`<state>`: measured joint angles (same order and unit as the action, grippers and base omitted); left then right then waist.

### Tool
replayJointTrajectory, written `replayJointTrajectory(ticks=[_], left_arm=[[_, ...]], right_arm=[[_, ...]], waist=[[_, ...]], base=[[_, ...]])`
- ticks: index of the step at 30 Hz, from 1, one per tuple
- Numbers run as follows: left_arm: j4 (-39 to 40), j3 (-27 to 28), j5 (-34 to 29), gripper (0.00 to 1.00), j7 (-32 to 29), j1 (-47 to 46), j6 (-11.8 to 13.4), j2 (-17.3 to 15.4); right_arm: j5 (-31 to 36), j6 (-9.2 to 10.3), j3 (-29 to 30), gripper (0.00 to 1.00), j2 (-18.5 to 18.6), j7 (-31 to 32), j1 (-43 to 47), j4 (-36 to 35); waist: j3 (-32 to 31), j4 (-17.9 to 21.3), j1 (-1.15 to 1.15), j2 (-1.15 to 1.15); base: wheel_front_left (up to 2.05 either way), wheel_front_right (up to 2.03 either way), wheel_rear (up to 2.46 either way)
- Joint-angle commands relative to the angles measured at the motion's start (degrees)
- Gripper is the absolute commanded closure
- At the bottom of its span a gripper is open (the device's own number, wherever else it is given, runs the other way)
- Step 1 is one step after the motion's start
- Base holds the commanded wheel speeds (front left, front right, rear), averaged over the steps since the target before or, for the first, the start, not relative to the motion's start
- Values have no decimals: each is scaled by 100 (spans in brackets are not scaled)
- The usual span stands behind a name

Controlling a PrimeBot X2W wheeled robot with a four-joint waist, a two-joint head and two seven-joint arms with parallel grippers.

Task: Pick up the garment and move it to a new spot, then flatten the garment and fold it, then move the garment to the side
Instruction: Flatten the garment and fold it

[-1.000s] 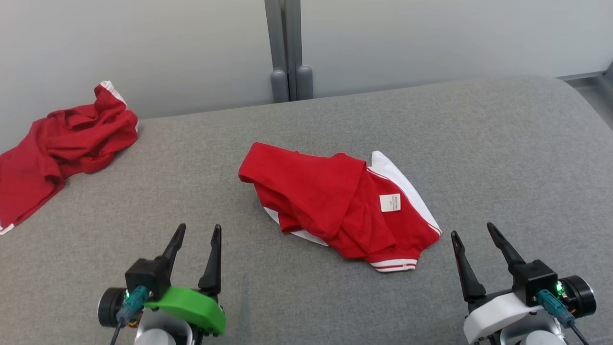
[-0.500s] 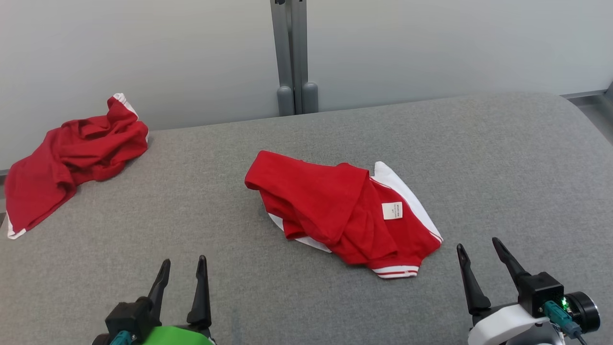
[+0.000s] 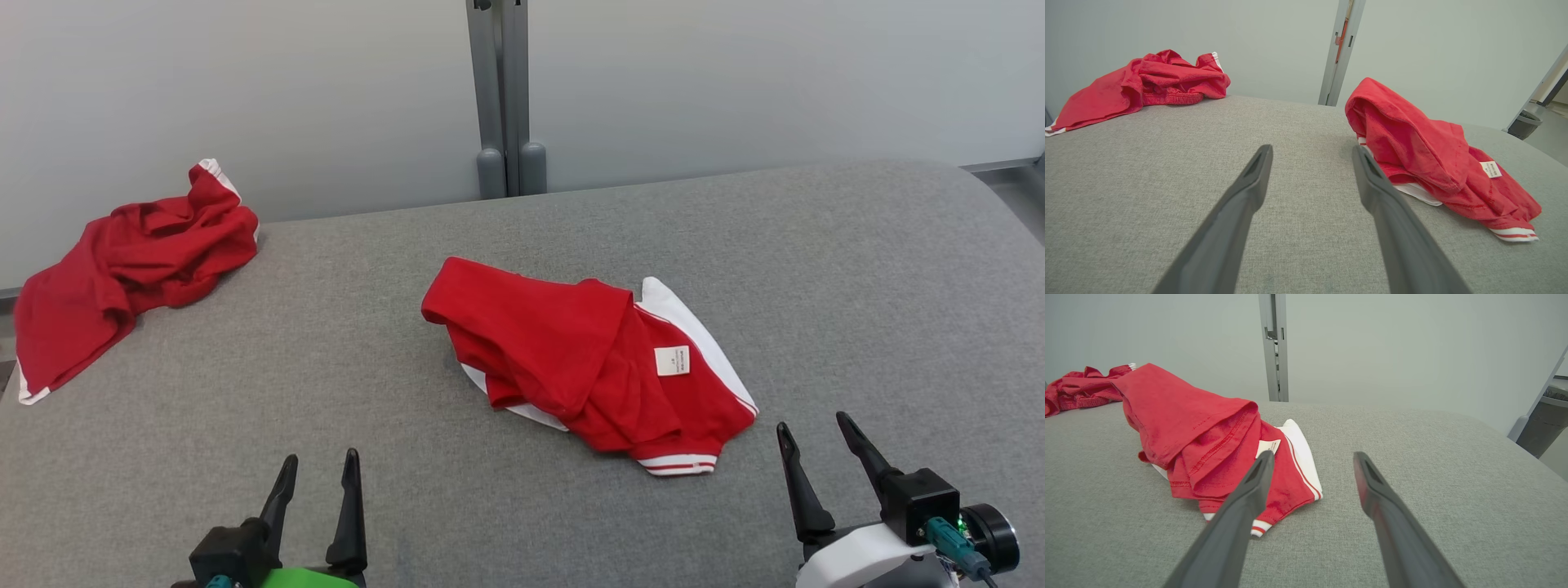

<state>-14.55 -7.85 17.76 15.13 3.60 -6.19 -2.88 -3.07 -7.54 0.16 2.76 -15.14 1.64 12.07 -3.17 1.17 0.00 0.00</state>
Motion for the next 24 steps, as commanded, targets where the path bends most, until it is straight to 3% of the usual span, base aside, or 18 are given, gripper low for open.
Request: replayJointTrajectory(ticks=[1, 24], left_arm=[[-2, -3, -7, 0, 3, 78, 16, -3], [32, -77, -1, 0, 4, -21, 32, -3]], right_arm=[[-31, 10, 6, 0, 23, -2, 30, 11], [38, 10, -93, 0, 23, -2, -236, 47]], waist=[[3, -6, 0, 0], [133, -157, 0, 0]], base=[[0, 0, 0], [0, 0, 0]])
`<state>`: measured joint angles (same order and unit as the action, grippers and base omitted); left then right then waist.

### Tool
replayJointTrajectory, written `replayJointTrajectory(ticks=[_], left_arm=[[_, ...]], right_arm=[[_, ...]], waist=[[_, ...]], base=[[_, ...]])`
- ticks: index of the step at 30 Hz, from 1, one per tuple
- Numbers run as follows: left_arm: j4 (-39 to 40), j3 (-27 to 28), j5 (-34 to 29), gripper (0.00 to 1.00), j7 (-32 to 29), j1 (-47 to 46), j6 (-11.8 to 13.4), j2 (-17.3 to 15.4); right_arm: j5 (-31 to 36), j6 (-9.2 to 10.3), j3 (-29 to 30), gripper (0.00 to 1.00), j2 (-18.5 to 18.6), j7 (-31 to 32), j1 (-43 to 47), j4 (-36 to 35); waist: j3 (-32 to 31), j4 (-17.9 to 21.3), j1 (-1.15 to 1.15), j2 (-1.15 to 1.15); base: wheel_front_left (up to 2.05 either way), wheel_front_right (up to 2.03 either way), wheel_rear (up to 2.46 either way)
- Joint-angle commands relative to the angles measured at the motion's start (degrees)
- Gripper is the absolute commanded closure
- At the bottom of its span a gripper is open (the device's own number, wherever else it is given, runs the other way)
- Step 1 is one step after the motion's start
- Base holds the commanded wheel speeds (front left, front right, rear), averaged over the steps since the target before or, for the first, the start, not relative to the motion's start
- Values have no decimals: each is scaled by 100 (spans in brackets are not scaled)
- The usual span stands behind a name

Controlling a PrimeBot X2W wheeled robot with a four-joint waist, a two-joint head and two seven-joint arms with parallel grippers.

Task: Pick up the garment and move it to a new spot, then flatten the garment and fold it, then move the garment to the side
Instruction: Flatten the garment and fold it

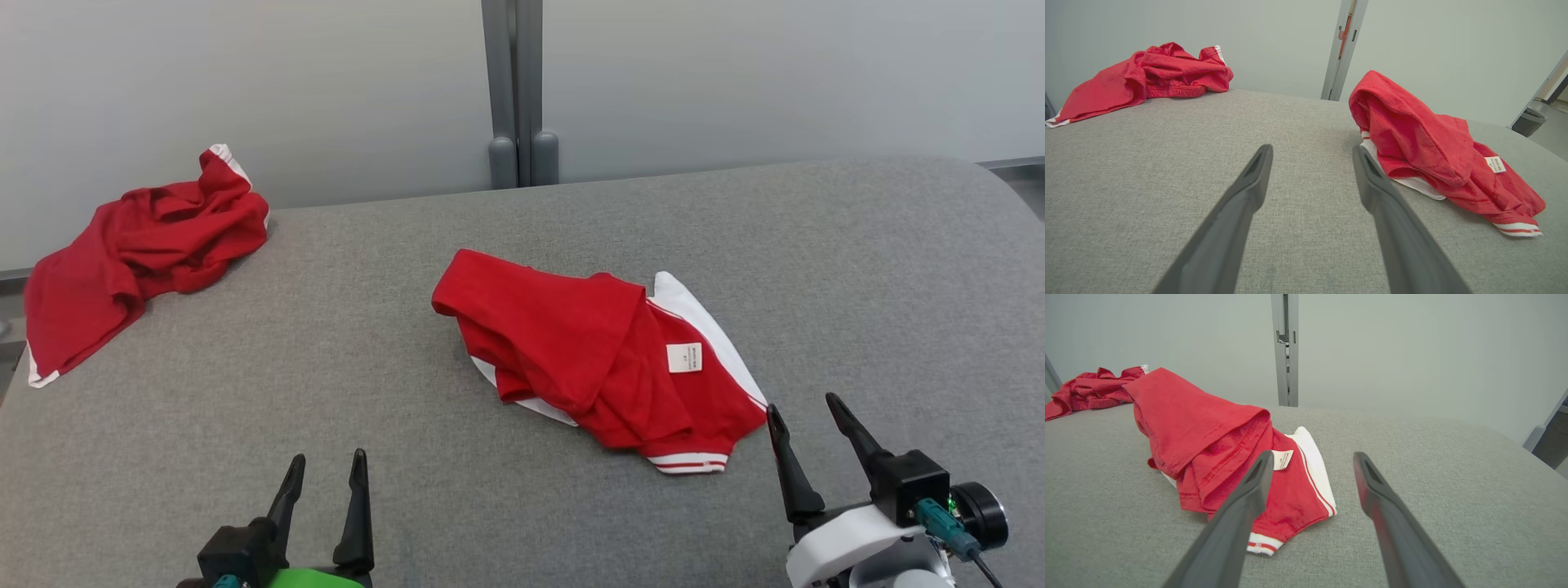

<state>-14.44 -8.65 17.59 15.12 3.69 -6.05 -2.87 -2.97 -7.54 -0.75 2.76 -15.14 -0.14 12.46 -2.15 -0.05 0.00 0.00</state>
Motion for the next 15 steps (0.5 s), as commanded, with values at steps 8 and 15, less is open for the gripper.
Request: replayJointTrajectory(ticks=[8, 15], left_arm=[[65, -109, 45, 0, 5, -168, 27, -5], [130, -170, 76, 0, 5, -341, 49, -5]], right_arm=[[41, 10, -397, 0, 22, -2, -489, 391], [-633, 10, -862, 0, 28, -2, -1069, 1440]], waist=[[255, -391, 0, 0], [655, -793, 0, 0]], base=[[0, 0, 0], [0, 0, 0]])
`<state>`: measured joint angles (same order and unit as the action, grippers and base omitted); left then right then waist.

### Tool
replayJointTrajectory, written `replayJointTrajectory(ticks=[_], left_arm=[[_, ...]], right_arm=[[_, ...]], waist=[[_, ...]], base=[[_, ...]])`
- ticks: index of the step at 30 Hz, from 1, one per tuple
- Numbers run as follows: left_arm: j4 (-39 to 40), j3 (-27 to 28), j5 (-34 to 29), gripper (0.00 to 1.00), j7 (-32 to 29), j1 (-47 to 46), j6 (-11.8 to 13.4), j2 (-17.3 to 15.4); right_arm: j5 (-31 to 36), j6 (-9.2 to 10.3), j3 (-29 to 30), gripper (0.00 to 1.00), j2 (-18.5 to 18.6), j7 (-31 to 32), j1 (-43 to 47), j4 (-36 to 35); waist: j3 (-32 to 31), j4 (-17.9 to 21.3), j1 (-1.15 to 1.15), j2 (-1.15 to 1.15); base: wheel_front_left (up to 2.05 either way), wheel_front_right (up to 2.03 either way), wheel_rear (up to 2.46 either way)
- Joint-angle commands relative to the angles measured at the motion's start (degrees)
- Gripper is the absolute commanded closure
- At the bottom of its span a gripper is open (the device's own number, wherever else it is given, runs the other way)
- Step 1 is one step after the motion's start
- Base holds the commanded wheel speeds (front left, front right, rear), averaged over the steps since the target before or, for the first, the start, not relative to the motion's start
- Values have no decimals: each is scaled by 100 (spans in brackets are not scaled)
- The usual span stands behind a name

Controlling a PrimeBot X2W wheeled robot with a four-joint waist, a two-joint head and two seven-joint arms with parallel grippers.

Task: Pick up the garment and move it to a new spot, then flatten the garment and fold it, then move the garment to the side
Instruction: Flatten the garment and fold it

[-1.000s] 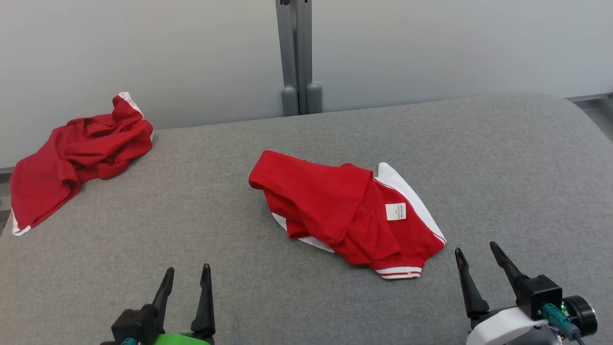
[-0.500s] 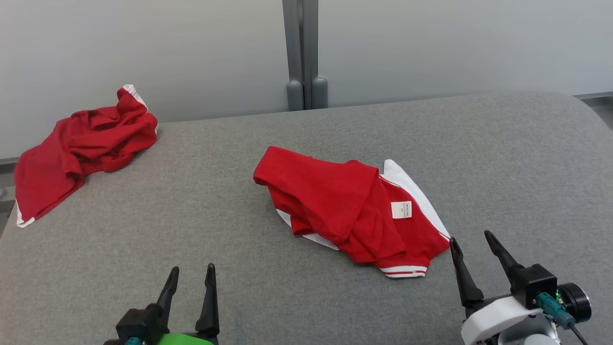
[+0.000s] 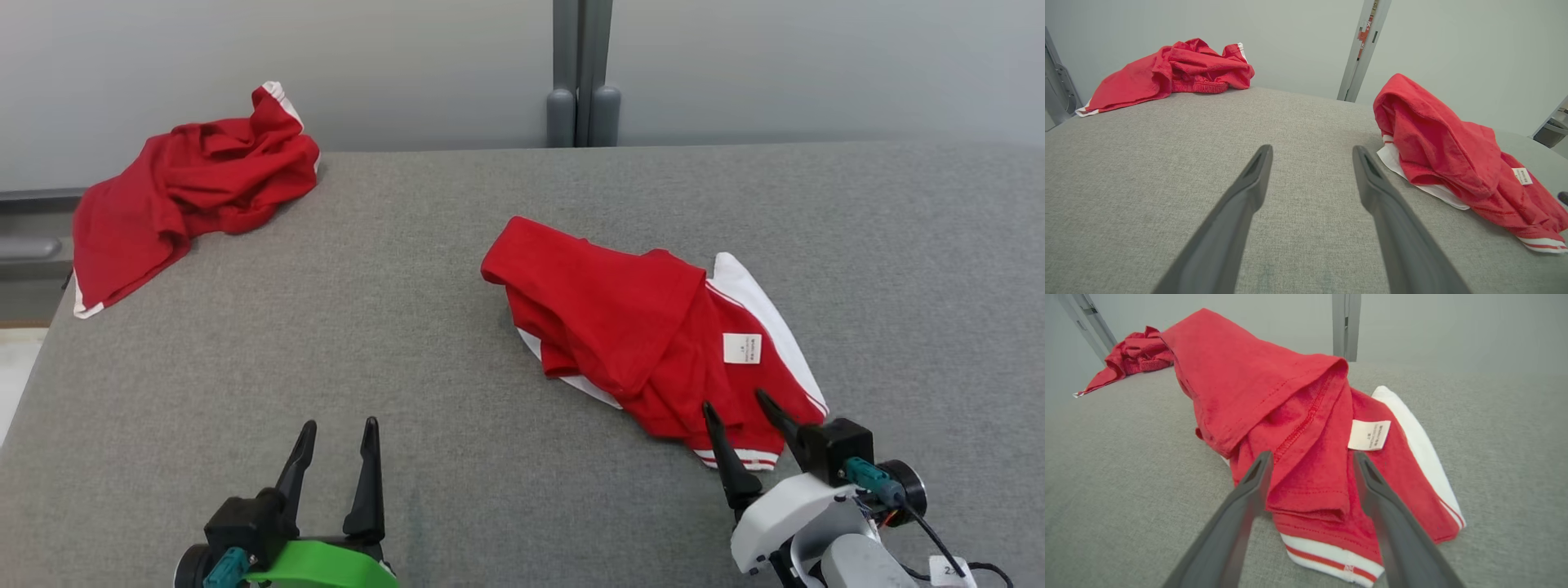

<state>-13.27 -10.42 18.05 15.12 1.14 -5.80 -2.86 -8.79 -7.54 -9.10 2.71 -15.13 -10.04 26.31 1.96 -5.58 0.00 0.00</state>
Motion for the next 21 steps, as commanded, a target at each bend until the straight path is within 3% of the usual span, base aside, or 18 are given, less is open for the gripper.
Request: replayJointTrajectory(ticks=[1, 6, 11, 12, 15, 16, 21], left_arm=[[12, -11, 42, 0, 4, -112, 26, -7], [40, -51, 92, 0, 5, -257, 43, -6], [61, -69, 133, 0, 4, -346, 71, -6], [59, -78, 135, 0, 5, -355, 82, -6], [58, -107, 166, 0, 5, -379, 104, -6], [63, -117, 170, 0, 4, -393, 111, -6], [101, -145, 232, 0, 4, -426, 140, -6]], right_arm=[[-151, 10, -77, 0, 29, -3, -185, 231], [-442, 10, -326, 0, 35, -3, -719, 1005], [-426, 10, -474, 0, 33, -3, -1094, 1249], [-464, 10, -530, 30, 31, -3, -1159, 1257], [-417, 10, -638, 92, 33, -3, -1356, 1133], [-359, 10, -656, 100, 33, -3, -1401, 1072], [-396, 10, -998, 100, 30, -3, -1613, 549]], waist=[[298, -292, 0, 0], [576, -533, 0, 0], [732, -656, 0, 0], [746, -669, 0, 0], [772, -695, 0, 0], [776, -702, 0, 0], [783, -719, 0, 0]], base=[[0, 0, 0], [0, 0, 0], [0, 0, 0], [0, 0, 0], [0, 0, 0], [0, 0, 0], [0, 0, 0]])
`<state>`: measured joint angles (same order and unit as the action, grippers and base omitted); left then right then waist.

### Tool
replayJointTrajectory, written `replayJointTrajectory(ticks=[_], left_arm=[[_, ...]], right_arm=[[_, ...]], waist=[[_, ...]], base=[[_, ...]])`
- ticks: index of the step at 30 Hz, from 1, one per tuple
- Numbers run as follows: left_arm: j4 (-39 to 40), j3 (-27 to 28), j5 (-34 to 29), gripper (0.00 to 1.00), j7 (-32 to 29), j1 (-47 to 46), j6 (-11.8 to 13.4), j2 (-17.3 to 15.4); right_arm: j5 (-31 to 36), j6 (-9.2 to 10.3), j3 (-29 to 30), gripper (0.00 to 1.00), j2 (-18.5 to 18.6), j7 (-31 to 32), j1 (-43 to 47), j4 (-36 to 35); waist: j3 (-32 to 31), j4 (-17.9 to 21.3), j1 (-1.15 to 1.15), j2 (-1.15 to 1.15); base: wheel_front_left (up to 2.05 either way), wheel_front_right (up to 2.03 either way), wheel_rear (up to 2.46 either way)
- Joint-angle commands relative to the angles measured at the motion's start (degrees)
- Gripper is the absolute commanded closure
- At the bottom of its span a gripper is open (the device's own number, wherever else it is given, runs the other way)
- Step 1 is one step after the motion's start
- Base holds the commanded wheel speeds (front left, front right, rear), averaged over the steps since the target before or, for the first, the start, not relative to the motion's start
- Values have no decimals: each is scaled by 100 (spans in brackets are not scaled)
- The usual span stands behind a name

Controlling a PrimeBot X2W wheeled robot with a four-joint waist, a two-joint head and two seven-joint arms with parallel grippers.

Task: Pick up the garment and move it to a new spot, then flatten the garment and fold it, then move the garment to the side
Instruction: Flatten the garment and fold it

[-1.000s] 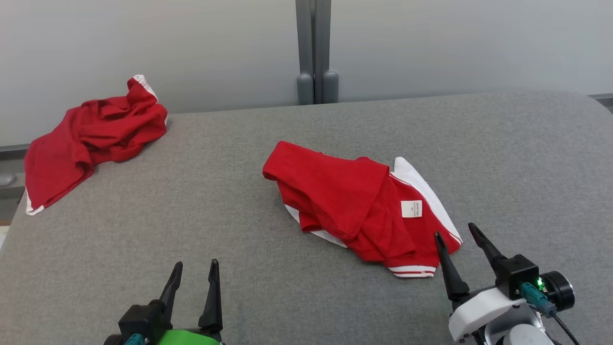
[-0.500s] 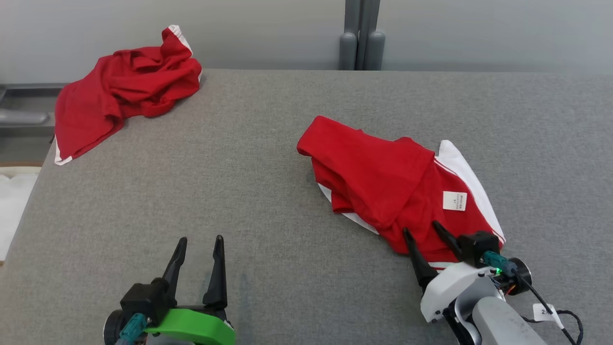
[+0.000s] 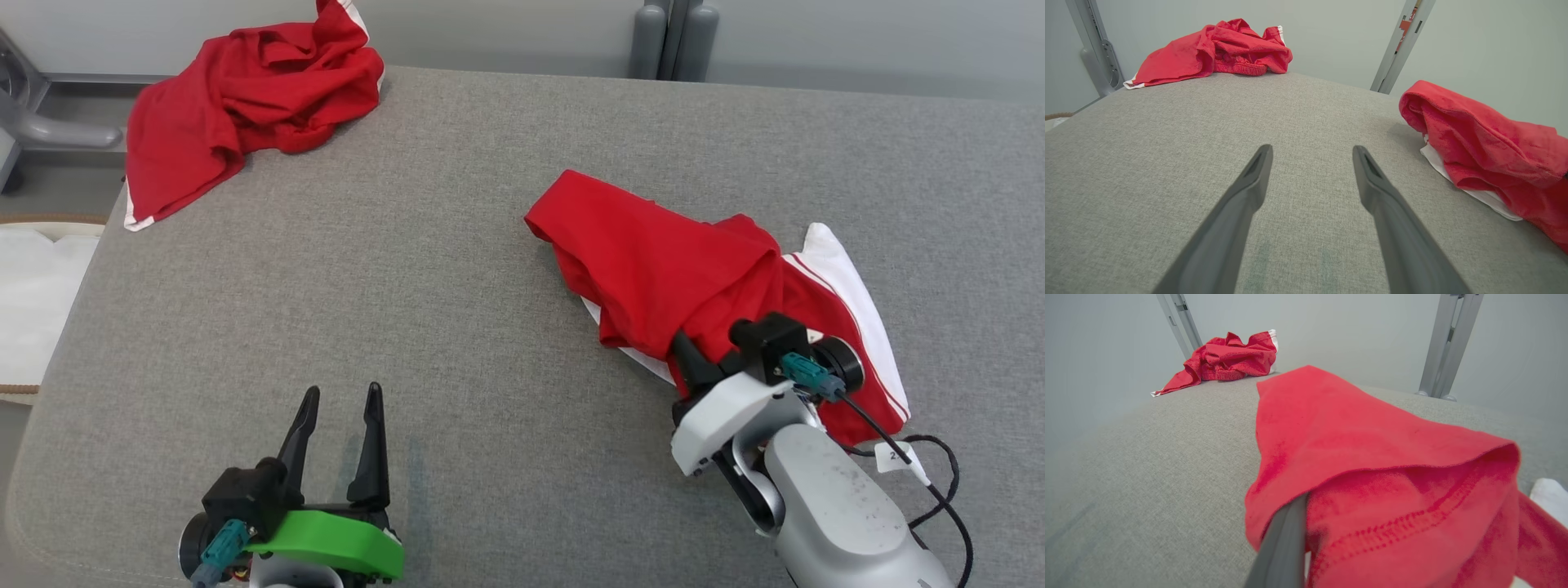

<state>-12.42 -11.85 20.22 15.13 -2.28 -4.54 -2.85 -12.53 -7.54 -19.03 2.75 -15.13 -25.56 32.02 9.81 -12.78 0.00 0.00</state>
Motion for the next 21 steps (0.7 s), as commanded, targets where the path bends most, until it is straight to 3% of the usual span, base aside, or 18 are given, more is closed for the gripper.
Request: replayJointTrajectory(ticks=[1, 8, 16, 17, 18, 19, 21], left_arm=[[17, -6, 23, 0, 3, -83, 19, -7], [10, -103, 143, 0, 4, -130, 38, -7], [-14, -325, 311, 0, 4, -236, 59, -7], [-20, -346, 330, 0, 3, -236, 66, -7], [-25, -363, 343, 0, 3, -240, 76, -7], [-24, -375, 343, 0, 4, -250, 86, -7], [-23, -373, 363, 0, 3, -257, 100, -8]], right_arm=[[-82, 10, -124, 100, 26, -3, -126, -140], [-307, 10, -934, 100, 24, -2, -760, -417], [-366, 10, -1609, 100, 22, 34, -1713, 392], [-405, 10, -1678, 87, 23, 95, -1778, 535], [-470, 10, -1775, 66, 22, 127, -1866, 643], [-485, 10, -1902, 0, 19, 159, -1934, 705], [-598, 10, -2224, 0, 18, 261, -1968, 800]], waist=[[-4, 0, 0, 0], [-8, -108, 0, 0], [64, -502, 0, 0], [68, -542, 0, 0], [74, -587, 0, 0], [80, -620, 0, 0], [80, -658, 0, 0]], base=[[0, 0, 0], [0, 0, 0], [0, 0, 0], [0, 0, 0], [0, 0, 0], [0, 0, 0], [0, 0, 0]])
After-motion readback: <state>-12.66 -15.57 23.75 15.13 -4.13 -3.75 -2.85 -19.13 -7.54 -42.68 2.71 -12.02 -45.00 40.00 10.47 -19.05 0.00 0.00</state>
